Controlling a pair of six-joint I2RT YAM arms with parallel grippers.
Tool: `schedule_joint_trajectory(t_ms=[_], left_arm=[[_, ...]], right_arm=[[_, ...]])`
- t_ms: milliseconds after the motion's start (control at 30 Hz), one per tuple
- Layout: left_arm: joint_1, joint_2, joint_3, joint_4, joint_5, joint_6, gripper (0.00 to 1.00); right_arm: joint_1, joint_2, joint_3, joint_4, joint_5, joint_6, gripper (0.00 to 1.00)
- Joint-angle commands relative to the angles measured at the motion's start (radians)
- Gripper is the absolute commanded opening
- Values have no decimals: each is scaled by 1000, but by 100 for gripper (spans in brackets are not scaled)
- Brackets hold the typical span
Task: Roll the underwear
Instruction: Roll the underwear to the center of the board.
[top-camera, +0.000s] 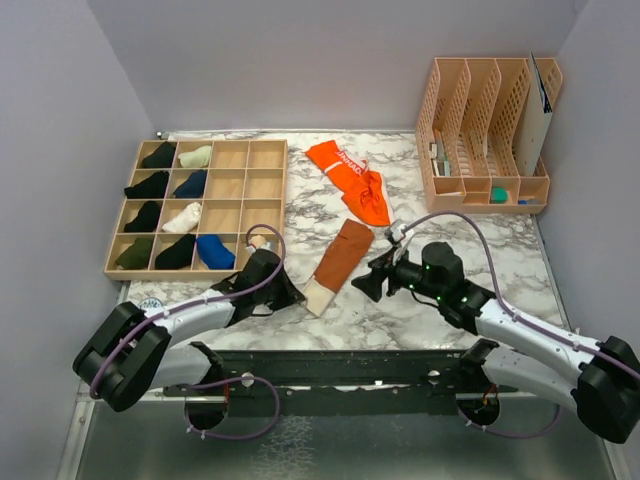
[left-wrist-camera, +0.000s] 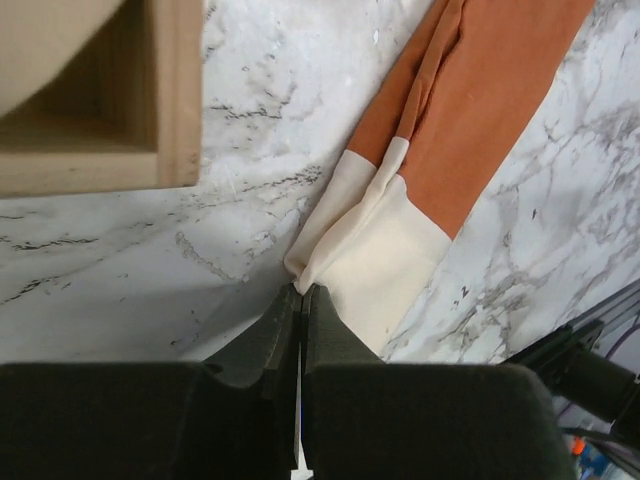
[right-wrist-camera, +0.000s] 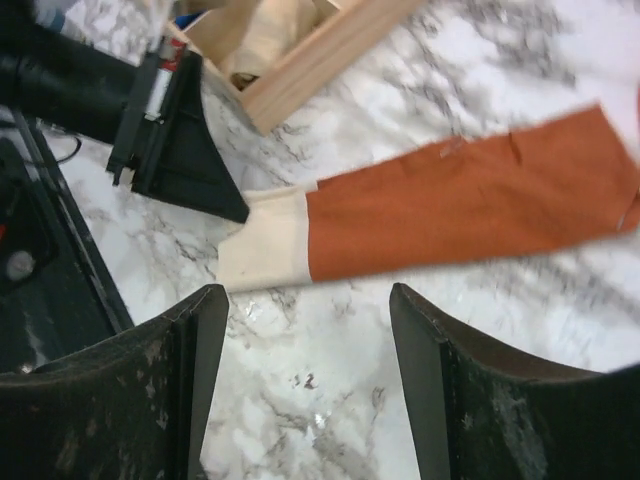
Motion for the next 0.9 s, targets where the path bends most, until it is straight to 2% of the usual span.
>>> schedule_joint_trajectory(t_ms=[0, 67, 167, 367, 433, 567, 767, 867], left_arm=[[29, 26, 55, -124, 111, 149, 2], [40, 26, 56, -123, 133, 165, 2], [58, 26, 51, -120, 149, 173, 2], [85, 36, 43, -115, 179, 184, 2], [93, 39, 33, -90, 197, 175, 2], [100, 49, 14, -40, 226, 160, 2], [105, 66, 19, -27, 254, 156, 2], [106, 62, 19, -24, 258, 152, 2]], right_arm=[[119, 12, 38, -9, 67, -598, 68], [188, 79, 75, -95, 67, -786, 65], [295, 163, 75, -93, 125, -950, 58], [420, 255, -54, 185, 104, -1195, 53], [432, 304, -51, 205, 100, -1232, 50], [461, 381, -43, 270, 80, -1303, 49], [493, 509, 2, 330, 75, -1331, 46], [518, 573, -1, 367, 121, -1339, 43]])
